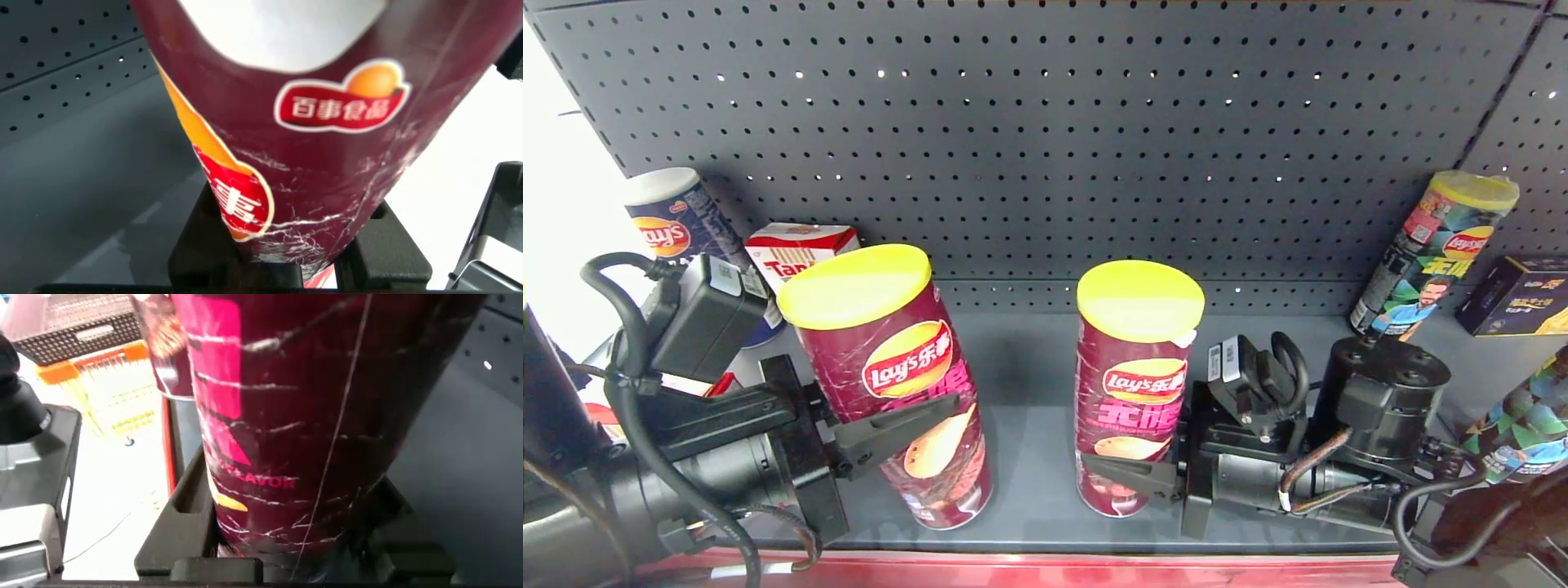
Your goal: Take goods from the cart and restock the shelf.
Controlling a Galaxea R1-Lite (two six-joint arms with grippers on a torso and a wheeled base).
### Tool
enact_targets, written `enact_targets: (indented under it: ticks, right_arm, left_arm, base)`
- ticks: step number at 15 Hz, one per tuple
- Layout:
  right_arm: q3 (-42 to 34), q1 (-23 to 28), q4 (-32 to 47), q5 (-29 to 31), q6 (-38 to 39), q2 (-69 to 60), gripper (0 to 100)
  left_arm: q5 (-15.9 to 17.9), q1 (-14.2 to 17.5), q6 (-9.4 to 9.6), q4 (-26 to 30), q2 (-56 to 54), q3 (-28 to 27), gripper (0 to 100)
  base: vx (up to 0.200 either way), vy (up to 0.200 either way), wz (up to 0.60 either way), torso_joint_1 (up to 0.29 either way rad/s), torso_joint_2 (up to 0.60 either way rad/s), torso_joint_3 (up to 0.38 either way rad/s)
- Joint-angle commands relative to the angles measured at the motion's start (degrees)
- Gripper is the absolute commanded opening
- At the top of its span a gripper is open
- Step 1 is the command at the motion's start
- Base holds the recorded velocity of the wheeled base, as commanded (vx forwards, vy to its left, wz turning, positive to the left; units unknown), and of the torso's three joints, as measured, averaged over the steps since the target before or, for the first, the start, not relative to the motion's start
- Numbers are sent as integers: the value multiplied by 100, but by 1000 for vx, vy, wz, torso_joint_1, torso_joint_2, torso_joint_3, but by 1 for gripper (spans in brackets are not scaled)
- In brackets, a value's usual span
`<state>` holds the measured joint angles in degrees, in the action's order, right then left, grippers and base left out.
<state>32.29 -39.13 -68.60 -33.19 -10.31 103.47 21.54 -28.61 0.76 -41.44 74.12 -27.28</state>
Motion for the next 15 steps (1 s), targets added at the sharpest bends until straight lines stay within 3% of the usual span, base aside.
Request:
enact_targets:
  ticks: [1, 7, 8, 15]
  right_arm:
    - [-65, 99, -22, -29, -6, 50, 0]
    - [-197, 257, -31, -47, -50, 50, 0]
    - [-241, 257, -40, -47, -59, 50, 100]
    - [-522, 266, -49, 68, -59, -389, 100]
  left_arm:
    - [-1, 13, 4, -5, -20, 4, 0]
    - [-1, 22, 4, -5, -20, 12, 0]
    - [-1, 22, 4, -5, -11, 12, 0]
    - [8, 22, 21, -5, -20, 12, 0]
  base:
    - [0, 0, 0, 0, 0, 0]
    - [0, 0, 0, 0, 0, 0]
    - [0, 0, 0, 0, 0, 0]
    - [0, 0, 0, 0, 0, 0]
